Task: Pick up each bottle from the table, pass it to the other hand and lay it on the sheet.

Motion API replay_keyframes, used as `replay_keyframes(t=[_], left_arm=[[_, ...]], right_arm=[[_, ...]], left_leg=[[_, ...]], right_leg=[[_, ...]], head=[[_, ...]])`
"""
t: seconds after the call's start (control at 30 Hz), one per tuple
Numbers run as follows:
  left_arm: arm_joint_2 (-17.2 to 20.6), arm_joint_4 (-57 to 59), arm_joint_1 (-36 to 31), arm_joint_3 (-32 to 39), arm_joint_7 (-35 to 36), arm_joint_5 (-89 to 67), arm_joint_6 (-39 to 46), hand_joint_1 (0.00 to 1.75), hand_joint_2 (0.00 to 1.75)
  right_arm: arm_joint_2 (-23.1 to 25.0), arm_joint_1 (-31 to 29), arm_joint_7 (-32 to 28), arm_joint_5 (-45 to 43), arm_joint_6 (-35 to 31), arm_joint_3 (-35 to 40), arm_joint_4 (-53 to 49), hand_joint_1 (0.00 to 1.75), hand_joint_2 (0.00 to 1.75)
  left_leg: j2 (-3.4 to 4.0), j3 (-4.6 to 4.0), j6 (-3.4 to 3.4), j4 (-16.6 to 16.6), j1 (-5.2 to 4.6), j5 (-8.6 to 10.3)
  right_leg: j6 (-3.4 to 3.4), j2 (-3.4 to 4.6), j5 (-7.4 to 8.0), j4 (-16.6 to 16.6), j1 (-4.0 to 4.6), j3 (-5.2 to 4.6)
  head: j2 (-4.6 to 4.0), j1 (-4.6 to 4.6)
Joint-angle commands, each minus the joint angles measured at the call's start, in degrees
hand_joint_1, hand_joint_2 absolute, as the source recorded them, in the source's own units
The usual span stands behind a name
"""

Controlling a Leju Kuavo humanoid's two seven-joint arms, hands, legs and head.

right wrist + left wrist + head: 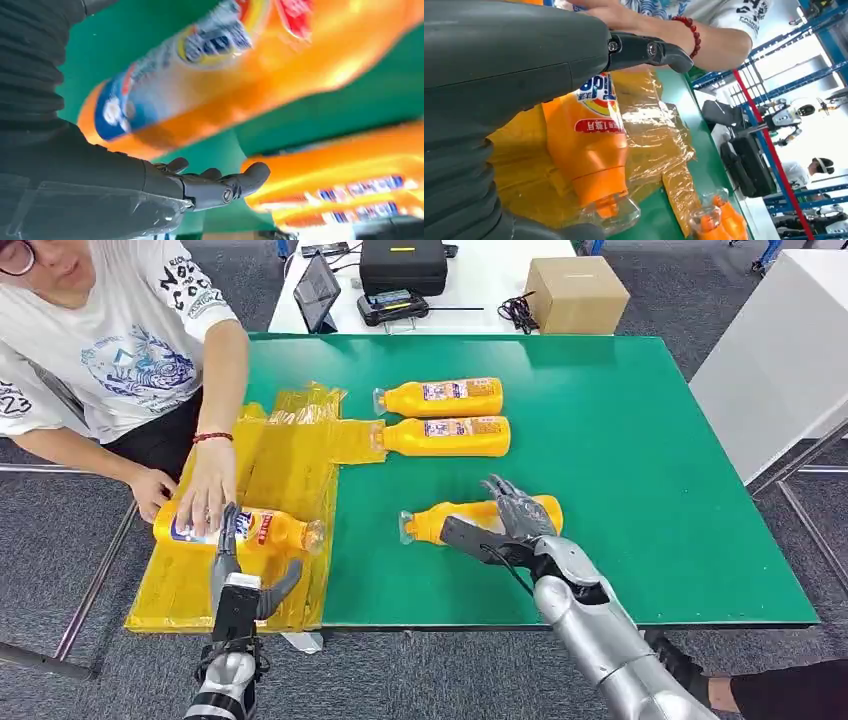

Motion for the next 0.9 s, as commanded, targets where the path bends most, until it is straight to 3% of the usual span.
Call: replay_keyframes(t=[0.03,0.2,0.4,0.7,0.9], left_arm=[[1.5,7.4,-4.4,-2.7,-1.1,1.3,0.0,0.00,1.75],[1.8,8.4,-4.9,-3.8,-1.1,2.9,0.2,0.00,1.75],[1.8,8.1,-4.8,-4.1,-1.1,2.8,0.6,0.00,1.75],[1.8,8.9,-5.2,-4.5,-1.1,2.8,0.4,0.00,1.75],[1.6,9.1,-5.3,-4.8,-1.1,3.0,0.2,0.00,1.75]], right_arm=[[-5.8,-5.1,-3.9,-9.3,5.8,5.3,9.7,0.00,1.75],[-8.2,-2.3,-3.7,-12.8,4.7,6.3,5.6,0.00,1.75],[-7.7,1.8,-3.7,-15.2,1.3,4.3,-1.0,0.00,1.75],[-9.6,2.8,-5.5,-18.6,2.8,3.3,-4.5,0.00,1.75],[-8.2,4.3,-5.5,-19.8,1.1,1.9,-6.1,0.00,1.75]], left_leg=[[0.06,0.22,-0.13,0.0,0.08,-0.06],[-0.11,0.27,-0.13,0.0,0.11,-0.05],[-0.05,0.24,-0.11,0.0,0.08,-0.05],[0.03,0.11,-0.07,0.0,0.05,-0.02],[0.07,0.22,-0.12,0.0,0.11,-0.10]], right_leg=[[-0.16,0.01,-0.04,-0.1,0.10,0.23],[-0.16,-0.17,-0.07,-0.1,0.12,0.32],[-0.13,-0.07,-0.06,-0.1,0.09,0.25],[-0.09,-0.04,-0.03,0.0,0.06,0.09],[-0.16,-0.01,-0.08,0.0,0.12,0.22]], head=[[0.00,0.00],[0.00,-0.02],[0.00,-0.02],[0.00,-0.04],[0.00,0.00]])
